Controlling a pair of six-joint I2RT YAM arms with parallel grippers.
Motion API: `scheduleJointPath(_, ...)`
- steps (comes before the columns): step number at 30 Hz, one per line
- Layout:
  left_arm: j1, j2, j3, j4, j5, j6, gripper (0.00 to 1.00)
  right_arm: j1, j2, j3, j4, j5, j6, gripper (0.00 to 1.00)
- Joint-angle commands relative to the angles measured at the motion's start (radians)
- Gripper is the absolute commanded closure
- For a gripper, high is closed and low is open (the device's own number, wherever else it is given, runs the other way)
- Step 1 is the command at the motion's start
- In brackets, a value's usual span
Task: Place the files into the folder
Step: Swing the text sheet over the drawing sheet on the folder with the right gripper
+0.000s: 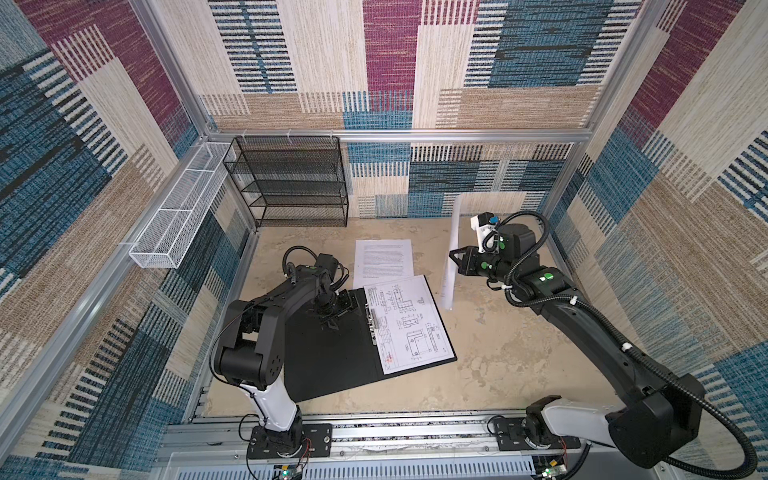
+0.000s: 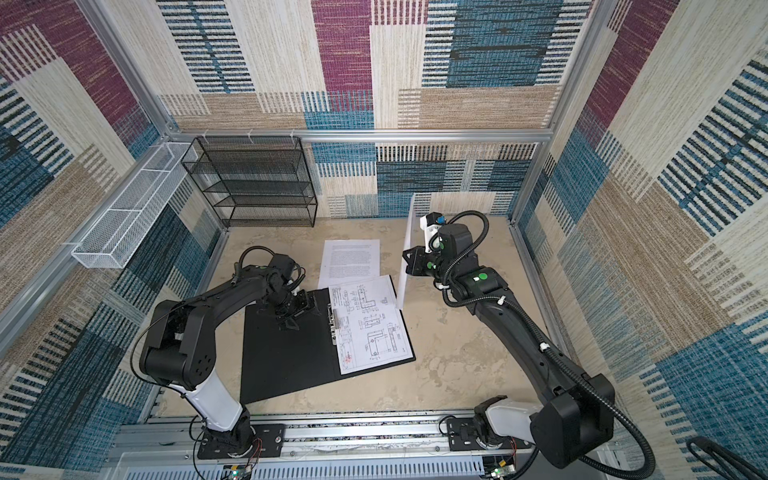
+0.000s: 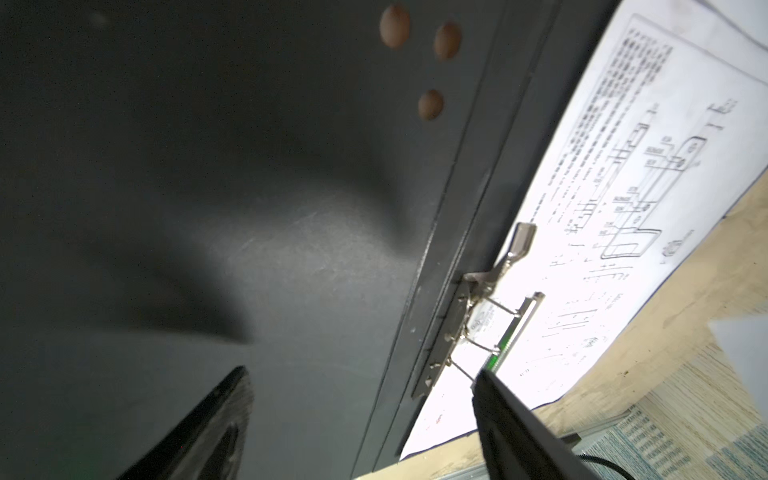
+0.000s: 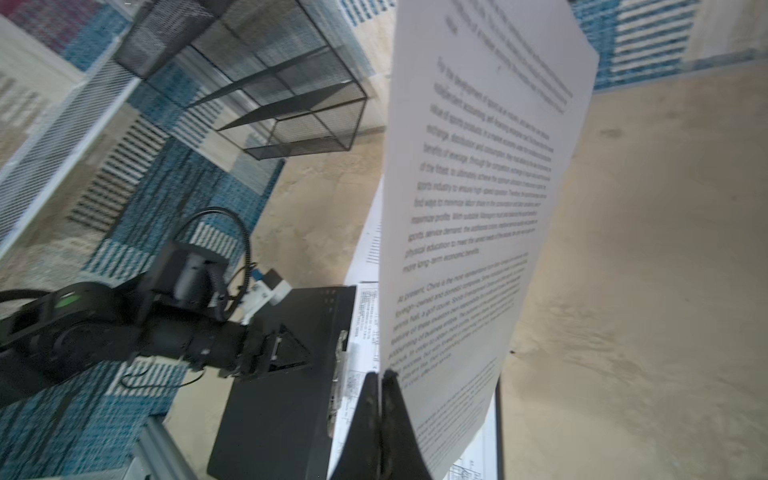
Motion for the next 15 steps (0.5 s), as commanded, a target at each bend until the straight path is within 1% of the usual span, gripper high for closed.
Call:
scheduleJointPath(1,0.004,0.02,0.002,-0.011,-0.028,0.026,0.18,0.006,-0.027,-0.016,-0.01,-0.155,0.042,0.94)
scheduleJointPath(3,0.006,0.031,0.003,-0.018,-0.032,0.028,0.18,0.006,-0.029,-0.062,0.004,-0.226,0.065,0.94)
scheduleJointPath(5,0.007,0.031,0.002,-0.016,-0.037,0.026,0.18,0.007,-0.03,-0.121,0.024,-0.257,0.084,0.94)
scheduleJointPath(9,0.011,0.04,0.007,-0.018,-0.035,0.029,0.18,0.006,-0.009,-0.213,0.015,-0.247,0.08,0.95)
scheduleJointPath(15,0.011,0.049,0.009,-0.018,-0.036,0.029,0.18,0.006,0.069,-0.306,0.08,-0.222,0.053,0.97)
